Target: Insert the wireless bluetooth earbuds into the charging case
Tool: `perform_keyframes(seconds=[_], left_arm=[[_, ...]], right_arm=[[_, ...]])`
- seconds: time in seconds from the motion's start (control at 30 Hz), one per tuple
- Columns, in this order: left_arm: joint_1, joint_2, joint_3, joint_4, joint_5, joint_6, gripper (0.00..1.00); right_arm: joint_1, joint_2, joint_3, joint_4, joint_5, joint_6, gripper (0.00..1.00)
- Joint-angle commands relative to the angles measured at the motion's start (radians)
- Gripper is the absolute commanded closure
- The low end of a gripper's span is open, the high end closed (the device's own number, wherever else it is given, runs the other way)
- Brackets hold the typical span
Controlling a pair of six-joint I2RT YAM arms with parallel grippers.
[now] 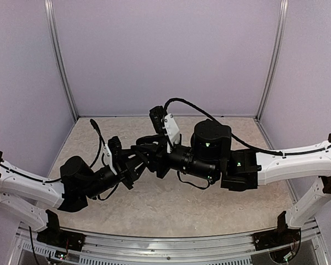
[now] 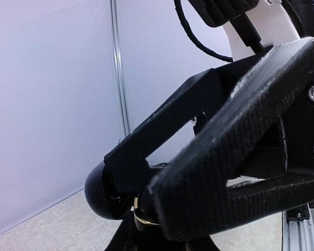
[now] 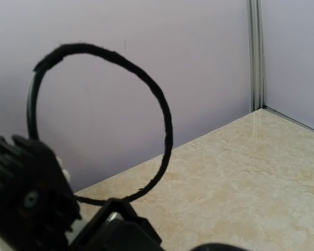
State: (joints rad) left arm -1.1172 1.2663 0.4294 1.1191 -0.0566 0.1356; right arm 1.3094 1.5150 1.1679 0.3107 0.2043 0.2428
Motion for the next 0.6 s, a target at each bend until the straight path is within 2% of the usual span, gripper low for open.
perform_keyframes(seconds=[0.0, 0.57], left_arm=[[-0.019, -0.030, 0.014, 0.079, 0.084, 0.009, 1.00], [-0.005, -0.024, 0.010, 0.082, 0.095, -0.016, 1.00]], right_arm=[[-0.008, -0.007, 0.015, -0.036, 0.054, -0.034, 0.61], [0.007, -0.056, 0.012, 0.018, -0.021, -0.131, 0.57]])
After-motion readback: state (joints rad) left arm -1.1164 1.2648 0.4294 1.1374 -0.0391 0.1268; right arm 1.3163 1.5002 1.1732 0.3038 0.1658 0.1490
